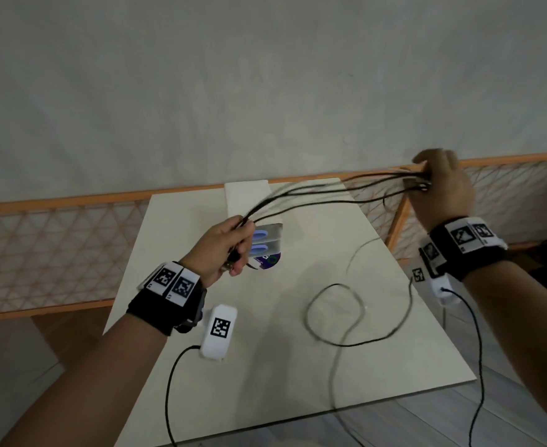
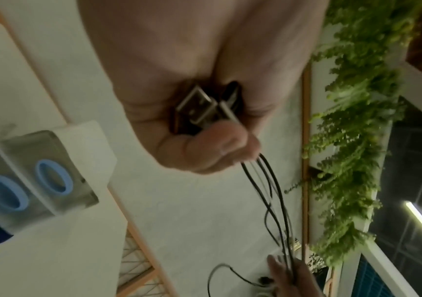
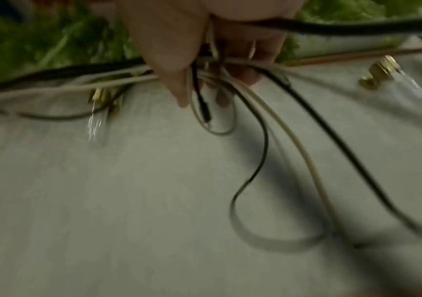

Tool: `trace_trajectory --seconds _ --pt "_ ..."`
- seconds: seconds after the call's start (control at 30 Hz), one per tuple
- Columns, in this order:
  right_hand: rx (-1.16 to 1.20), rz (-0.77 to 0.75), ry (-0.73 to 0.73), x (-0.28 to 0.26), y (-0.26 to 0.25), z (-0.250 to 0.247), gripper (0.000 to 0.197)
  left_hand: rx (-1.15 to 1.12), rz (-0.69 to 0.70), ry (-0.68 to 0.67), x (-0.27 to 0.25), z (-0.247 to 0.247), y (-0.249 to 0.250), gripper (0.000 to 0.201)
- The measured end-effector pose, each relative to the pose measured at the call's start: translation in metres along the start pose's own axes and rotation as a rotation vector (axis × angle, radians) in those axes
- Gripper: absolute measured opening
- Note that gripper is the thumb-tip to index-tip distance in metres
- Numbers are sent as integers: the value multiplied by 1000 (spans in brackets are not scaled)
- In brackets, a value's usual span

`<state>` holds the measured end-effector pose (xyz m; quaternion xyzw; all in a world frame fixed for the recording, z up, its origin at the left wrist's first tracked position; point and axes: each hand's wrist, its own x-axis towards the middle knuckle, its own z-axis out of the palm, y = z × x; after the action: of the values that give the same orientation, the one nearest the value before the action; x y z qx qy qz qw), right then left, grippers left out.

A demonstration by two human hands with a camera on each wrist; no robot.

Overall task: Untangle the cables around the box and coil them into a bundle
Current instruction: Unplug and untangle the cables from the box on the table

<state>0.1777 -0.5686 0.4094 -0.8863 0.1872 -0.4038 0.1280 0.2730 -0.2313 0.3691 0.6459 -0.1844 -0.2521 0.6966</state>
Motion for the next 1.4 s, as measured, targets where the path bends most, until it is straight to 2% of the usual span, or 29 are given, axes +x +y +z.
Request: trace_trajectory --seconds 0.03,0.1,0.13,0.17,0.2,0.27,0.33,0.4,0.47,0.53,0.63,0.67,0.73,0.77,0.83,0.97,1.03,1.1,1.17,1.2,1.3,1.37,1.4 --pt "-73 -42 -100 -3 -3 6 58 -6 10 -2 1 0 3 20" --pt "-260 -60 -533 -24 -11 24 113 30 10 -10 2 1 8 21" --pt "-312 -84 -722 -37 -17 33 130 73 0 -17 2 2 10 22" --pt "-308 -134 -829 -50 -26 43 135 133 -15 -27 3 3 9 24" --pt "-245 -192 -871 -59 -38 48 134 203 -35 -44 3 6 8 25" --pt "29 -267 -847 -68 -72 55 123 330 -77 -113 2 14 4 27" --pt "354 -290 -818 -74 -108 60 102 378 -106 -177 1 23 2 26" --pt "572 -223 -762 -88 -133 73 65 355 -111 -180 1 27 2 27" --pt "639 -63 -647 -113 -142 96 39 340 -106 -142 1 23 -3 28" --pt "610 95 -691 -146 -136 121 36 344 -136 -95 -2 13 -16 30" --pt "501 224 -891 -186 -116 147 31 310 -225 -10 -10 -4 -42 32" --pt "453 226 -943 -192 -106 150 37 290 -239 23 -13 -8 -47 32" --pt "277 191 -1006 -195 -84 152 61 251 -234 77 -16 -14 -51 32" --pt "166 182 -1007 -193 -73 150 70 233 -217 97 -17 -16 -51 32" --pt "-49 191 -964 -192 -47 142 76 190 -159 126 -17 -18 -45 31" --pt "-298 404 -1028 -208 7 122 99 27 -49 175 -13 -19 -23 31" --pt "-364 498 -1001 -219 20 114 107 -27 -19 178 -9 -21 -11 32" --pt "-321 519 -862 -225 17 113 98 -35 -3 170 -5 -23 -4 34" --pt "-110 403 -760 -225 0 121 74 -11 1 164 -2 -22 0 35" --pt "30 330 -783 -224 -13 126 64 -1 4 160 -1 -20 1 36" --pt "215 223 -1060 -222 -53 134 37 12 17 167 1 -19 4 35" --pt "294 253 -1076 -214 -64 130 18 21 22 183 2 -24 6 35" --pt "371 303 -1028 -206 -63 125 19 28 23 193 2 -27 6 35"
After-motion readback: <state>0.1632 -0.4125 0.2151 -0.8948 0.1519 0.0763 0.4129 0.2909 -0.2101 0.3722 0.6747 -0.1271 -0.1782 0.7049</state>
